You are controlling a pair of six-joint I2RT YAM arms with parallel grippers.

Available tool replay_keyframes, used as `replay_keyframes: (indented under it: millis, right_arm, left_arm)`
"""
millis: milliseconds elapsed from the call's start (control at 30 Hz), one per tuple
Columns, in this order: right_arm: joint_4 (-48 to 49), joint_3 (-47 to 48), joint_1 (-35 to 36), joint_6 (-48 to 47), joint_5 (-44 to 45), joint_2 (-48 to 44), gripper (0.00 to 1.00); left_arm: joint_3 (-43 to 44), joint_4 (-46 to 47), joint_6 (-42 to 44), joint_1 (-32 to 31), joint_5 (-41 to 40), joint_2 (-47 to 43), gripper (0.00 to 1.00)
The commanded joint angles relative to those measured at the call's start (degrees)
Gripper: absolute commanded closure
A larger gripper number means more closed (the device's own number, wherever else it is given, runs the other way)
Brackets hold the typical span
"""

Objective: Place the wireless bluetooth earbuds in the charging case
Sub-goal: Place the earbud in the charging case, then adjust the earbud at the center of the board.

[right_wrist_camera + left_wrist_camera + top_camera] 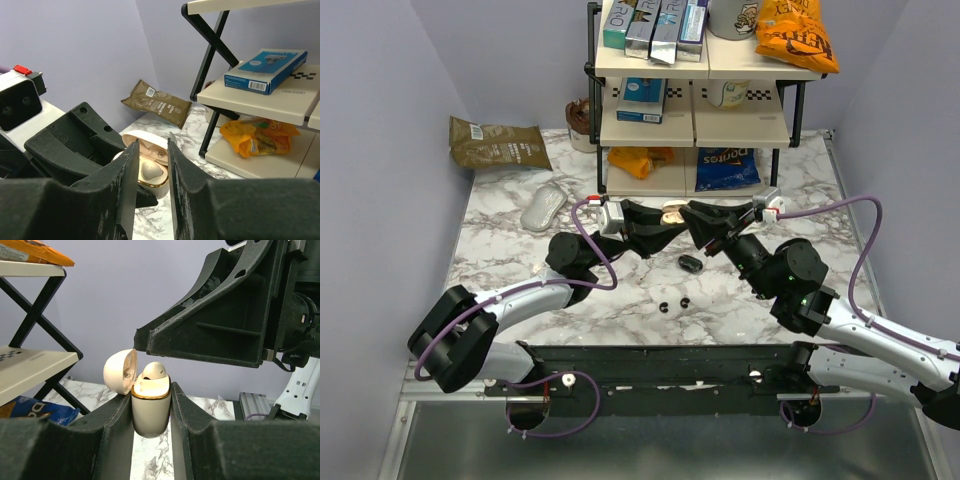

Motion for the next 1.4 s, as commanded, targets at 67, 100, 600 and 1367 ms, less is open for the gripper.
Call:
replay_keyframes:
  millis: [67,100,600,1367]
  right_arm:
    - [-2.55,1.53,0.01,0.85,1.90,-0.16,0.59]
    - [-2.90,1.88,0.01,0.86,2.08,-0.60,0.54]
    - [-20.39,-4.09,-3.33,4.71,9.30,0.78,0.51]
    - [-31.19,15.15,-4.65,-0.29,-23.23,46.49,0.41]
  left_arm:
    - [0.75,11.89,-0.25,-0.17,-1.68,-0.25,1.00]
    - [0.58,11.89,-0.25,-0.17,-2.29,-0.33,1.00]
    - [-15.24,-8.04,10.64,1.24,-17.85,-24.49,1.00]
    - [-19.90,-37.68,11.35,0.62,-23.12,-55.44,1.00]
